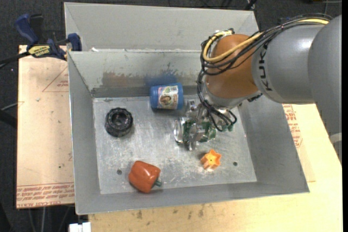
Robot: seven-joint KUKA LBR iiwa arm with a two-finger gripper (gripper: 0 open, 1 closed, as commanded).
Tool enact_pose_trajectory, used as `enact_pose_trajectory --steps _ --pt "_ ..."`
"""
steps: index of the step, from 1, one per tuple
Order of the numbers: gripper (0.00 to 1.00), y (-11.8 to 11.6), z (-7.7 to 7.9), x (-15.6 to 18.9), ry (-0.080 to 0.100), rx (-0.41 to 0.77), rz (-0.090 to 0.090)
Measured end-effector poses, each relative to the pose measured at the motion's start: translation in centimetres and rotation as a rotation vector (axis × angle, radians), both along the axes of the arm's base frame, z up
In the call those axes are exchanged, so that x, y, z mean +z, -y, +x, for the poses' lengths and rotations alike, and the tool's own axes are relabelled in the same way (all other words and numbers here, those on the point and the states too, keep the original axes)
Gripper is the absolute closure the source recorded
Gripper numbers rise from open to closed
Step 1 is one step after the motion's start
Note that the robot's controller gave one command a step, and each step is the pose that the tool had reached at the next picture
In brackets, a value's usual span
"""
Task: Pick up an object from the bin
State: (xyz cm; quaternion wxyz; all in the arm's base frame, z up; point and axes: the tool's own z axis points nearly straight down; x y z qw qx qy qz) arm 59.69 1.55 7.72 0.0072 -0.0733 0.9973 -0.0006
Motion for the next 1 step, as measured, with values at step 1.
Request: enact_pose_trajectory --steps 1 --pt "1.00 -0.03 -0.17 0.67 -0.009 0.000 0.000"
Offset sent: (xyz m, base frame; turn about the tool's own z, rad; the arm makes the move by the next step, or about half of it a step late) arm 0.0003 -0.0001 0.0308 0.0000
